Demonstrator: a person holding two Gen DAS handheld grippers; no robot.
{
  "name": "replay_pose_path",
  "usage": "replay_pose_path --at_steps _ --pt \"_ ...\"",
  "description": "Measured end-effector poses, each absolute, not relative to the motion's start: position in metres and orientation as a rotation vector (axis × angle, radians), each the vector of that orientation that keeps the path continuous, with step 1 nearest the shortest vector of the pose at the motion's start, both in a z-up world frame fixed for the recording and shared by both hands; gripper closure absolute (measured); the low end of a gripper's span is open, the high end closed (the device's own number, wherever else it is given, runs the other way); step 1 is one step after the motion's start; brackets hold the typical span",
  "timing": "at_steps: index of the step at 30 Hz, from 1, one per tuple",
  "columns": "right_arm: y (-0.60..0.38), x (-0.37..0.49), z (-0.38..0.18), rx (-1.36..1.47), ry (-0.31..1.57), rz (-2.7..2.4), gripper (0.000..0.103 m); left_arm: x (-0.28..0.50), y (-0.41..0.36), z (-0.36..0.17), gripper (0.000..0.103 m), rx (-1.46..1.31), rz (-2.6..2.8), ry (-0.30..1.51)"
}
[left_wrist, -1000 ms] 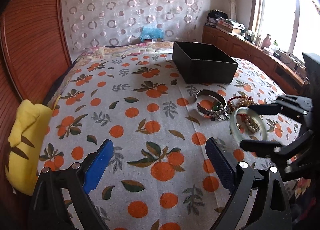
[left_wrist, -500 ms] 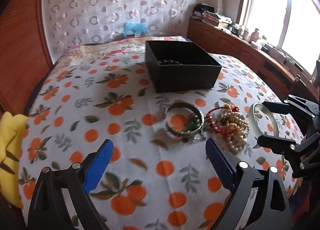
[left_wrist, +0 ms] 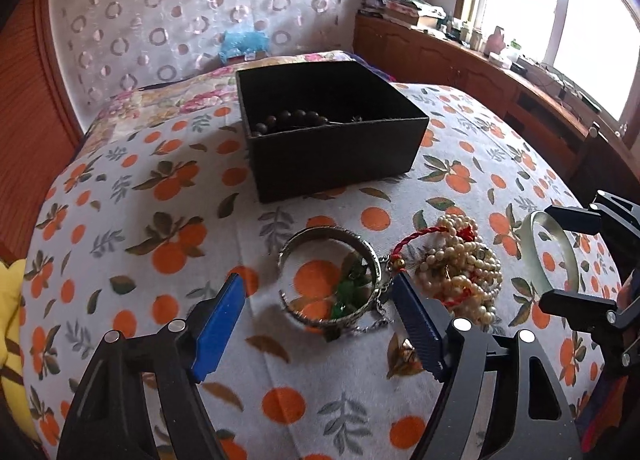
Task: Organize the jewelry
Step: 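Grasp and lift the jade bangle with the right tool while the left lifts the silver bangle, then lower the jade bangle into the black box with the right tool while the left releases the silver bangle inside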
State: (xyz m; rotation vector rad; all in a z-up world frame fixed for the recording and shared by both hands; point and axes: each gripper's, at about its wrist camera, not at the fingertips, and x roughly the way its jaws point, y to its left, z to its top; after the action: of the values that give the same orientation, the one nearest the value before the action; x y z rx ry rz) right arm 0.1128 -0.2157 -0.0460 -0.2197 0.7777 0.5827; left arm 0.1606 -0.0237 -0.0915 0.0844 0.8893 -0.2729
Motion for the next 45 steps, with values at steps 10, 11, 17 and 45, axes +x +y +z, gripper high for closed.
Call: replay_pose_path --at_steps 10,11,17,45 --pt "-0.222 0.114 -0.049 -0.206 0.786 0.578 0.029 0.175 -0.033 -0.100 0.033 0.116 -0.268 0.908" --pt "-0.222 0.114 -0.049 -0.206 0.787 0.578 0.029 0.175 -0.033 -0.100 0.037 0.116 -0.268 0.907" --pt "-0.220 0.114 -0.051 -0.207 0.791 0.582 0.029 0.174 -0.030 -0.099 0.048 0.119 -0.270 0.894" --pt "-0.190 0.194 -0.010 -0.235 0.732 0.627 0.029 0.185 -0.013 -0.028 0.048 0.081 -0.258 0.720"
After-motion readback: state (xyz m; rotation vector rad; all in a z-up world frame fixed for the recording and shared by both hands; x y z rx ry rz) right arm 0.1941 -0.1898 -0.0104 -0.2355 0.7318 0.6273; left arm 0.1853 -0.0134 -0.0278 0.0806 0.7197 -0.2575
